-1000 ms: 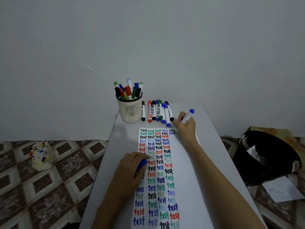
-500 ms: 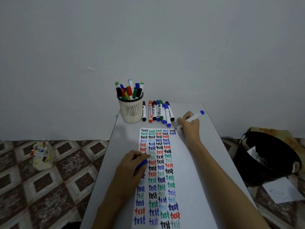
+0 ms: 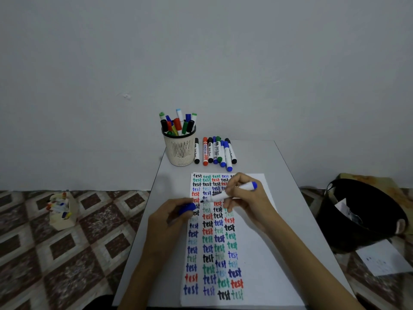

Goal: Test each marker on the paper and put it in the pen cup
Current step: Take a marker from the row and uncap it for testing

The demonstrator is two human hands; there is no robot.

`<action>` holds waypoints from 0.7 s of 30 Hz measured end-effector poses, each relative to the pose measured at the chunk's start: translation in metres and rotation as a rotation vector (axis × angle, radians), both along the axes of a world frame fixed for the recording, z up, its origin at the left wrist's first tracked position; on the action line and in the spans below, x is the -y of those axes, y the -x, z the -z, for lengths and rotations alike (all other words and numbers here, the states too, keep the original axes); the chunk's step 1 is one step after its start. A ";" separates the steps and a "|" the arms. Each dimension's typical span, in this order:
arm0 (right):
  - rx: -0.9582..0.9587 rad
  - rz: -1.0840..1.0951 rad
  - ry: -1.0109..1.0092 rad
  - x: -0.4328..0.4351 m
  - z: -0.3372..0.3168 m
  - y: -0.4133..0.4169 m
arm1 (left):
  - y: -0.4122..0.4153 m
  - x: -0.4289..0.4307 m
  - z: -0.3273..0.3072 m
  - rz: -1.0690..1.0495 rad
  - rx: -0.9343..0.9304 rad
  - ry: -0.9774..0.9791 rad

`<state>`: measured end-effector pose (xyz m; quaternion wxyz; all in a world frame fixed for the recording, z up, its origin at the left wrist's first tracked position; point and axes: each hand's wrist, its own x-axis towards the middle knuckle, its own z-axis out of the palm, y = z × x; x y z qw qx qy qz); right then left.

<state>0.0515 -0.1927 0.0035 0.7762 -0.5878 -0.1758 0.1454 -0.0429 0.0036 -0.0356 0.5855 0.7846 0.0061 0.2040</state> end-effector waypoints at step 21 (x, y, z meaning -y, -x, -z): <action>0.458 -0.072 0.519 -0.016 0.027 0.018 | 0.001 -0.006 -0.006 0.028 0.022 0.142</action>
